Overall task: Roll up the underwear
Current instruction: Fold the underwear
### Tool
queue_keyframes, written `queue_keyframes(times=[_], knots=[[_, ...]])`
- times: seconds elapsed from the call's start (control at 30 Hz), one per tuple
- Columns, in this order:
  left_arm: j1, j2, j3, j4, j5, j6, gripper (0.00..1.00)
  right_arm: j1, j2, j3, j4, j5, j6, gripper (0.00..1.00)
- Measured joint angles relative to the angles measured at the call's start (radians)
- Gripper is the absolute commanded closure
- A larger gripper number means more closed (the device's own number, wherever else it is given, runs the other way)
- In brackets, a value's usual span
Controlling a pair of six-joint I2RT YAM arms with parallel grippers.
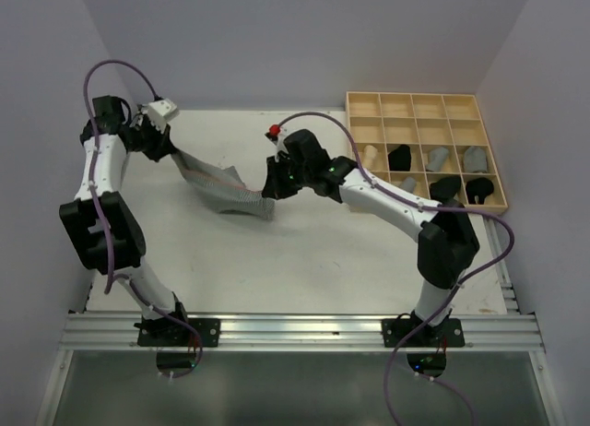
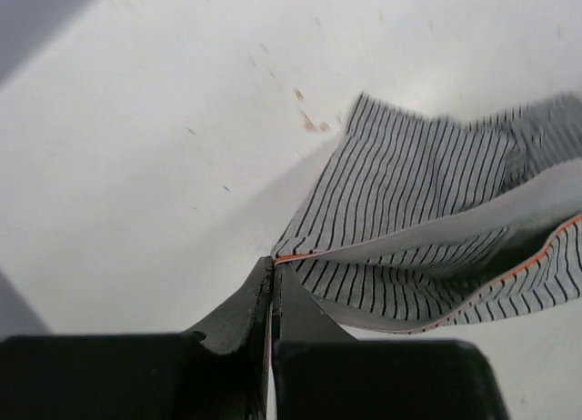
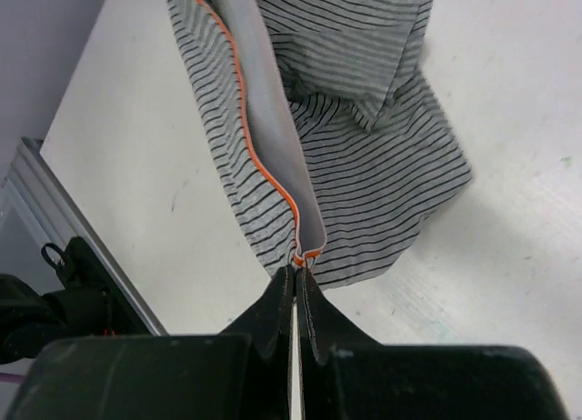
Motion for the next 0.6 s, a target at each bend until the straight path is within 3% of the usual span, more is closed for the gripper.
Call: queue_keyframes(times=[0.27, 0.6], knots=[[0.000, -0.187, 0.037, 0.253, 0.021, -0.396, 1.00, -0.137, -0.028, 0.097, -0.019, 0.026, -0.035, 1.00], [-0.012, -0.375, -0.158, 0.522, -0.044, -0.772, 1.00, -0.214, -0.084, 0.214, -0.081, 0.090, -0.100, 1.00]])
